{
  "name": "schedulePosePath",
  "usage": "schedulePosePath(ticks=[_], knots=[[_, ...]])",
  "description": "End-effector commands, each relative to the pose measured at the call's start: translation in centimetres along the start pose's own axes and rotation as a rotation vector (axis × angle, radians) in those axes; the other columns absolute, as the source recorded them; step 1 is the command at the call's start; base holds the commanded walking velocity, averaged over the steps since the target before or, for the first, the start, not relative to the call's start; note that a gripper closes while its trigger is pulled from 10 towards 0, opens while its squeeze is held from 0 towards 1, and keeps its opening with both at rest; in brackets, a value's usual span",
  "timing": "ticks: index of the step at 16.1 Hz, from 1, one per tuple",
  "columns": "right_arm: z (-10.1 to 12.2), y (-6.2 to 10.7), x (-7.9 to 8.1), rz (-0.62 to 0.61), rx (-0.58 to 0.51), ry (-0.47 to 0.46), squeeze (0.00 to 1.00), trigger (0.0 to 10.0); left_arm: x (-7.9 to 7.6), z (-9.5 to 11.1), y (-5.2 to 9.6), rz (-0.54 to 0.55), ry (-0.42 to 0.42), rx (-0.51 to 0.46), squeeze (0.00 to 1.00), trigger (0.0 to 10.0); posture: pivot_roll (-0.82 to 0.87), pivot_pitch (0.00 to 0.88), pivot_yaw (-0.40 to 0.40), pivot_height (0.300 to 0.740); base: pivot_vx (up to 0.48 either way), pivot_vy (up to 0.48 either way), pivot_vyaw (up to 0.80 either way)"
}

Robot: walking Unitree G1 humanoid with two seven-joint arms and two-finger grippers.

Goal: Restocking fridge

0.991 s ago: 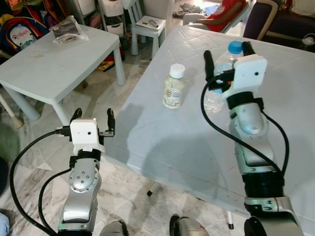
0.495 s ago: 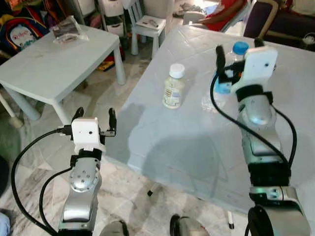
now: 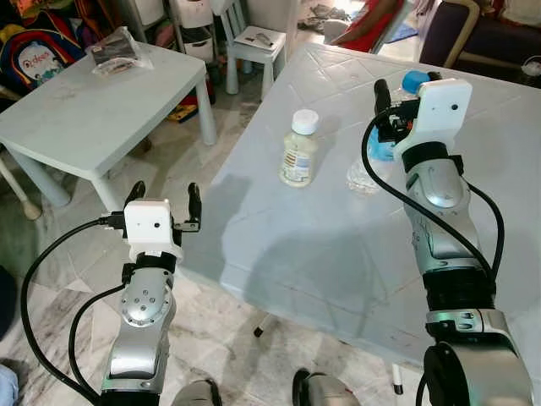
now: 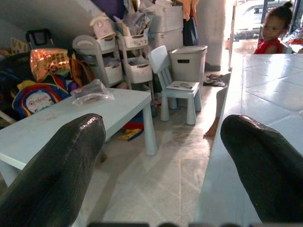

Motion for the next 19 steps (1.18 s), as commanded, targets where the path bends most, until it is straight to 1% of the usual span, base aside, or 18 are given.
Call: schedulePosePath(ticks=[1,7,9,12,13,14,16,17,18,19], knots=[[0.3,-0.4,0.1,-0.002,-0.008,-0.011,0.0,0.0,-0.1,-0.2,0.0,-0.012,-0.008,0.012,0.0,10.0,-0.06,0.147,0.012,0.74,0.0,0.0,0.0],[1.0,0.4,0.6,0.017,-0.031,0.007,0.0,0.0,-0.1,-0.3,0.0,-0.012,-0.007,0.014,0.0,10.0,-0.07,0.145,0.012,0.74,0.0,0.0,0.0],[1.0,0.6,0.8,0.017,-0.027,0.001,0.0,0.0,-0.2,-0.4,0.0,-0.016,-0.008,0.015,0.0,10.0,-0.07,0.143,0.014,0.74,0.0,0.0,0.0],[0.8,0.7,0.8,0.002,0.008,-0.015,0.0,0.0,-0.2,-0.4,-0.1,-0.023,-0.009,0.017,0.0,10.0,-0.06,0.139,0.017,0.74,0.0,0.0,0.0],[0.8,0.7,0.8,-0.003,0.028,-0.023,0.0,0.0,0.0,-0.5,-0.2,-0.013,-0.019,0.023,0.0,10.0,-0.07,0.139,0.018,0.74,0.0,0.0,0.0],[0.6,0.7,1.0,-0.001,0.053,-0.041,0.0,0.0,0.7,-0.8,-0.2,0.038,-0.038,0.055,0.0,10.0,-0.07,0.139,0.02,0.74,0.0,0.0,0.0],[0.3,0.9,1.6,0.011,0.088,-0.056,0.0,0.0,1.7,-1.6,-0.5,0.107,-0.035,0.116,0.0,10.0,-0.06,0.144,0.025,0.74,0.0,0.0,0.0],[0.3,1.0,2.0,0.018,0.103,-0.087,0.0,0.0,1.8,-1.6,-0.5,0.114,-0.034,0.119,0.0,10.0,-0.06,0.146,0.025,0.74,0.0,0.0,0.0],[-0.2,1.4,2.5,0.036,0.122,-0.101,0.0,0.1,1.5,-1.8,-0.3,0.108,-0.025,0.132,0.0,10.0,-0.06,0.144,0.024,0.74,0.0,0.0,0.0],[-0.7,1.7,2.7,0.038,0.152,-0.118,0.0,4.5,1.2,-1.9,-0.1,0.098,-0.02,0.137,0.0,10.0,-0.06,0.146,0.022,0.74,0.0,0.0,0.0]])
Point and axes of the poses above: a point about 5 cm out from each wrist's last joint towards the gripper, its own y axis pointing back from the gripper into the wrist, its own z axis along the axis of the wrist's last joint, x = y × z, the point moved 2 cm from there along -y, pointing out of the wrist towards the gripper, and after that the axes turned 5 degrees about -y, right-handed, at the moved point
